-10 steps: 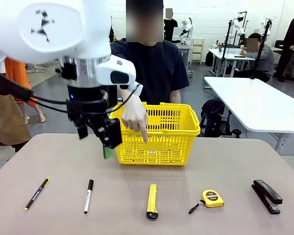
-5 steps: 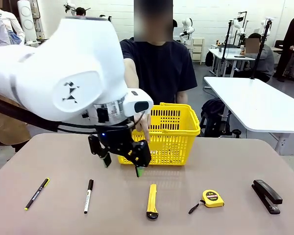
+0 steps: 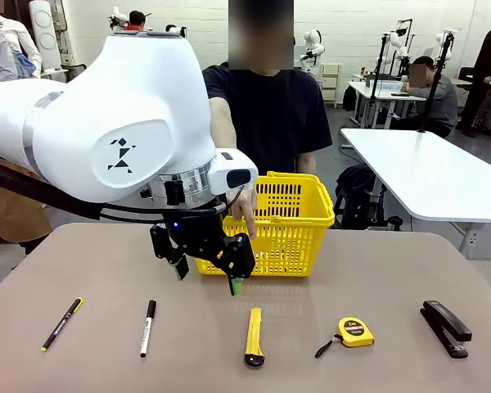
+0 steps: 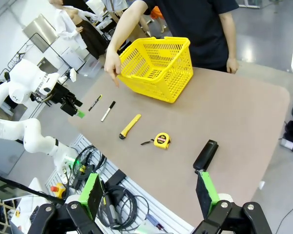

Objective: Place the items the person wants into the basket.
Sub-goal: Pick up the item the person points to and place it in the Market Basket.

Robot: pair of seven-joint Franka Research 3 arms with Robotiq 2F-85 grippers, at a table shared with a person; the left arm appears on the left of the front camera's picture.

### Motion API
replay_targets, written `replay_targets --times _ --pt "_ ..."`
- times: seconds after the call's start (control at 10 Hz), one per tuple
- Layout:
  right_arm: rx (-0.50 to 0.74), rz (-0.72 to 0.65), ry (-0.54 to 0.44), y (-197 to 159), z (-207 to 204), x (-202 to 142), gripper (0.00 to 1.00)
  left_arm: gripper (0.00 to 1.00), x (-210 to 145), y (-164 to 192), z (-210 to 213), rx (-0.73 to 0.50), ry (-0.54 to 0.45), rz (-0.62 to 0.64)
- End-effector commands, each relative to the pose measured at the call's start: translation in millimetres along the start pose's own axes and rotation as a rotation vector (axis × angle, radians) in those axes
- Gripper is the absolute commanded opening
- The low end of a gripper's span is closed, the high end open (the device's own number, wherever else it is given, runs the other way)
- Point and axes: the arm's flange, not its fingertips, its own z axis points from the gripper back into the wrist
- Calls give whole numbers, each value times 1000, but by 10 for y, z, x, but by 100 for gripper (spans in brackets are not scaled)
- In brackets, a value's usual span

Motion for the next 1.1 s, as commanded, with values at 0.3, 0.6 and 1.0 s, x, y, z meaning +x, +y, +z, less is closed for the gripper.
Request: replay_targets --times 0.3,0.6,1.0 --pt "15 15 -10 -2 14 -3 100 100 268 -481 -880 32 -73 121" --pt "15 15 -10 -2 14 -3 100 100 284 -759 -1343 86 -99 162" --pt "15 15 -10 -2 14 -3 100 100 384 -758 -1717 93 -76 210"
